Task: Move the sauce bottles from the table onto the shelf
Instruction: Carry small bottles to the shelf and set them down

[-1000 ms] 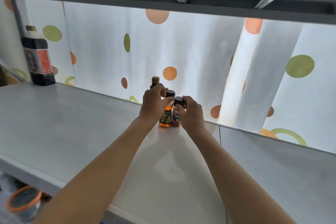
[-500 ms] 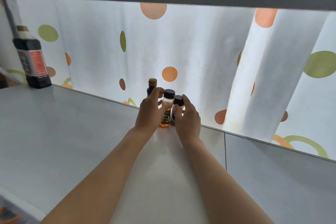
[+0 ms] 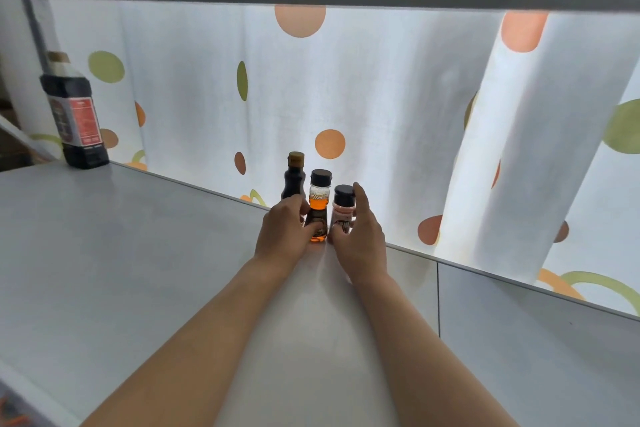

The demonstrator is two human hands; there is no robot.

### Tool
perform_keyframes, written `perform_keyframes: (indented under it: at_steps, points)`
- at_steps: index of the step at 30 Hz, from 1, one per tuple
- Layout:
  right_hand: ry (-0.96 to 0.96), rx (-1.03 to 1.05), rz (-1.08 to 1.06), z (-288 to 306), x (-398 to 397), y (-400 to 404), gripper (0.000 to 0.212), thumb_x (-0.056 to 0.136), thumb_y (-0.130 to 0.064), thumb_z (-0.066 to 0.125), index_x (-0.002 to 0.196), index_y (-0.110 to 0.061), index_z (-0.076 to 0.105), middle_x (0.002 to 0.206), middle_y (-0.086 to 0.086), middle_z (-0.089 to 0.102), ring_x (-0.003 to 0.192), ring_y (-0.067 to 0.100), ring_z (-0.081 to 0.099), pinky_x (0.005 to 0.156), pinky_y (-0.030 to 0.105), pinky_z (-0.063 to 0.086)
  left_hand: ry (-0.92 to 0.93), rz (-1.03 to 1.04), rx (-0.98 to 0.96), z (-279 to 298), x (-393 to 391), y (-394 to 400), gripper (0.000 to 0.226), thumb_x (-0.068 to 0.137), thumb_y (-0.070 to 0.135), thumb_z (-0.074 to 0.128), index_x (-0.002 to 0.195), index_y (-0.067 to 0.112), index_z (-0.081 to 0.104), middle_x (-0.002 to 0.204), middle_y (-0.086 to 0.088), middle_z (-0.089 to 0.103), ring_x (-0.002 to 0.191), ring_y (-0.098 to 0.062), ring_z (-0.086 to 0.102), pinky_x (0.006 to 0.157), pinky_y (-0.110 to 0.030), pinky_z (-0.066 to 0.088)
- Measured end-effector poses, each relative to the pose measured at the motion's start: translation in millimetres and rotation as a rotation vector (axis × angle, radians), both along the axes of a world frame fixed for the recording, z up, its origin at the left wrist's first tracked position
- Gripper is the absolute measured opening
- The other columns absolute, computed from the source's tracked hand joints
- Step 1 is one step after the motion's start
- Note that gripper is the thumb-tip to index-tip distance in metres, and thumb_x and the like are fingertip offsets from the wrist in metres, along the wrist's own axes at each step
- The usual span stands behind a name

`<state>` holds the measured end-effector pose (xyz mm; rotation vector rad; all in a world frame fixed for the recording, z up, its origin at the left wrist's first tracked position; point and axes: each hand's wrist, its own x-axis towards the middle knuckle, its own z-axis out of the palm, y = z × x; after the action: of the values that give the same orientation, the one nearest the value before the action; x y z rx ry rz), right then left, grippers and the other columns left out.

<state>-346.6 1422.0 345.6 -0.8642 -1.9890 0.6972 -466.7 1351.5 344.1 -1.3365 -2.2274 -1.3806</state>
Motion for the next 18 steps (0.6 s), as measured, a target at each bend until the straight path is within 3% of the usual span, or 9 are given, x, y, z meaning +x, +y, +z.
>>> perform_keyframes:
  at_steps: [4,6,10,14,18]
  points:
    - [0.047,-0.064,0.035,-4.0,-3.4,4.5,0.083,0.086,-0.012,0.059,0.154,-0.031,0.016,0.112,-0.004,0.064,0.105,0.024,0.061,0.09,0.04,0.049,0.009,0.036,-0.106,-4.6,-2.4,-0.1,0.027,0.079,0.028,0.077,0.086,0.016,0.054,0.091,-0.003,0.065,0.079,-0.022,0.058,0.066,-0.03,0.042]
    - [0.059,-0.127,0.031,-6.7,-4.2,7.4,0.078,0.083,-0.011,0.063,0.15,-0.024,0.025,0.101,-0.009,0.062,0.103,0.023,0.063,0.087,0.036,0.048,0.023,0.063,-0.127,-3.2,-2.2,1.2,0.027,0.08,0.029,0.075,0.085,0.017,0.051,0.092,-0.005,0.065,0.077,-0.022,0.056,0.064,-0.029,0.038]
    - [0.027,-0.12,-0.025,-9.6,-7.0,13.0,0.047,0.079,-0.02,0.07,0.124,-0.023,0.054,0.11,-0.001,0.062,0.101,0.017,0.06,0.079,0.03,0.045,0.089,0.114,-0.185,-3.1,-1.3,4.3,0.026,0.084,0.031,0.071,0.088,0.018,0.05,0.096,-0.006,0.066,0.084,-0.027,0.06,0.064,-0.03,0.039]
    - [0.008,-0.1,-0.036,-11.2,-7.0,16.9,0.047,0.075,-0.024,0.074,0.12,-0.023,0.061,0.096,-0.002,0.056,0.085,0.014,0.054,0.066,0.026,0.037,0.134,0.147,-0.214,-5.0,-1.7,7.9,0.024,0.087,0.033,0.067,0.096,0.016,0.053,0.1,-0.006,0.066,0.086,-0.027,0.062,0.064,-0.031,0.04]
    - [-0.04,-0.127,-0.053,-12.9,-8.3,20.2,0.038,0.079,-0.025,0.073,0.115,-0.017,0.064,0.101,0.003,0.062,0.086,0.017,0.055,0.07,0.027,0.037,0.157,0.169,-0.213,-8.5,-3.1,6.5,0.022,0.088,0.031,0.066,0.102,0.016,0.058,0.101,-0.005,0.068,0.088,-0.026,0.063,0.067,-0.031,0.046]
